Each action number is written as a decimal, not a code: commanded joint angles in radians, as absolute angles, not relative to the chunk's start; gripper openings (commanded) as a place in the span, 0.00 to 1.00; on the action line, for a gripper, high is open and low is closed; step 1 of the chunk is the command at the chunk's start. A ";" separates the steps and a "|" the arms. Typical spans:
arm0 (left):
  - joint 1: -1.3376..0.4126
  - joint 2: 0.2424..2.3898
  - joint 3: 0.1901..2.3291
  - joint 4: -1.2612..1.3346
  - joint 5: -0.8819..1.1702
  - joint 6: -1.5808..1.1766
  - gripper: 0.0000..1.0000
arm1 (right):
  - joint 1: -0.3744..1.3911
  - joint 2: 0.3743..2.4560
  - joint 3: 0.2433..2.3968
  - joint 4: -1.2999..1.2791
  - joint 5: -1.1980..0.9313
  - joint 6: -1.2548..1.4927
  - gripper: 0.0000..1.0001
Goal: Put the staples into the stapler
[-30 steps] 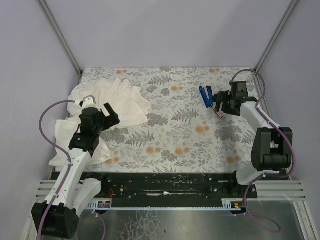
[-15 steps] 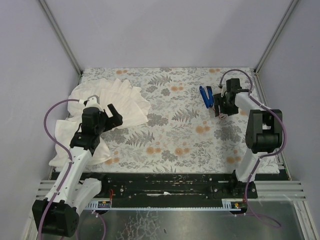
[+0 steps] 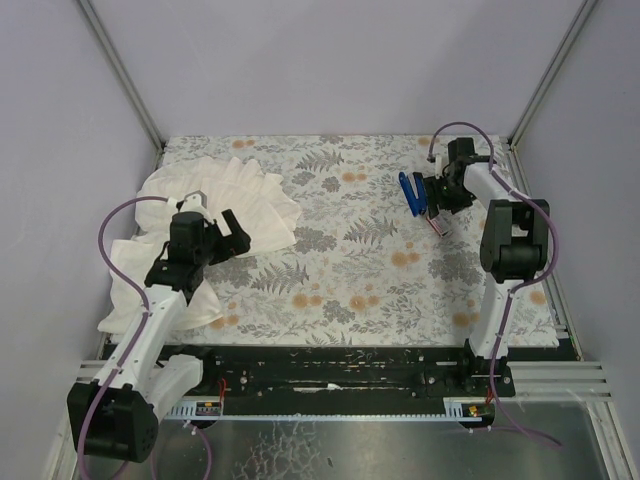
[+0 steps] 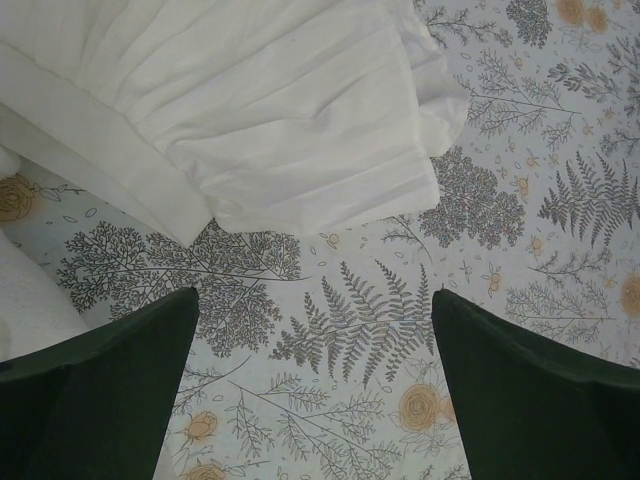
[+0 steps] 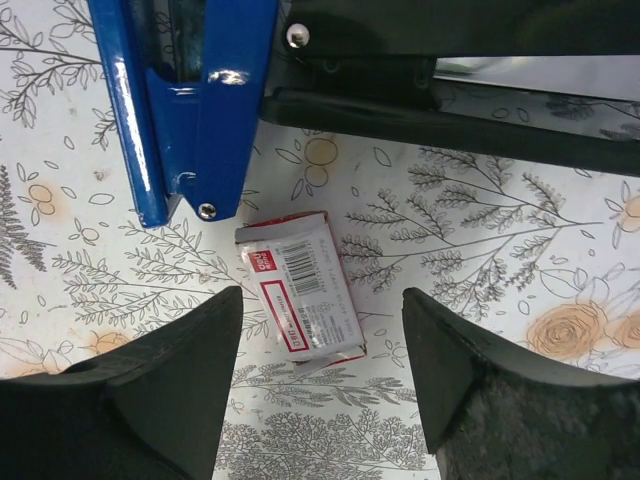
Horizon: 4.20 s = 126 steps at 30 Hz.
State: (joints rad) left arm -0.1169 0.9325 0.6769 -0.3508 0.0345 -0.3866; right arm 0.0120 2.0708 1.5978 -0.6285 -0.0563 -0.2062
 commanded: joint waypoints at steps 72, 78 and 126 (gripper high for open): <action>-0.116 0.925 0.721 -0.297 0.012 -0.382 1.00 | 0.788 1.841 1.283 -0.505 -0.041 0.028 0.66; -0.115 0.923 0.722 -0.298 -0.001 -0.393 1.00 | 0.788 1.762 1.258 -0.462 -0.024 0.093 0.73; -0.117 0.973 0.774 -0.118 -0.007 -0.368 1.00 | 0.808 1.525 0.641 0.137 0.049 0.673 0.66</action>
State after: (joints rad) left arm -0.1169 0.9932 0.7765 -0.1669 0.0128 -0.3843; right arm 0.7998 1.5444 0.6659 0.1490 -0.0692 0.7139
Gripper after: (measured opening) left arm 0.997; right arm 0.647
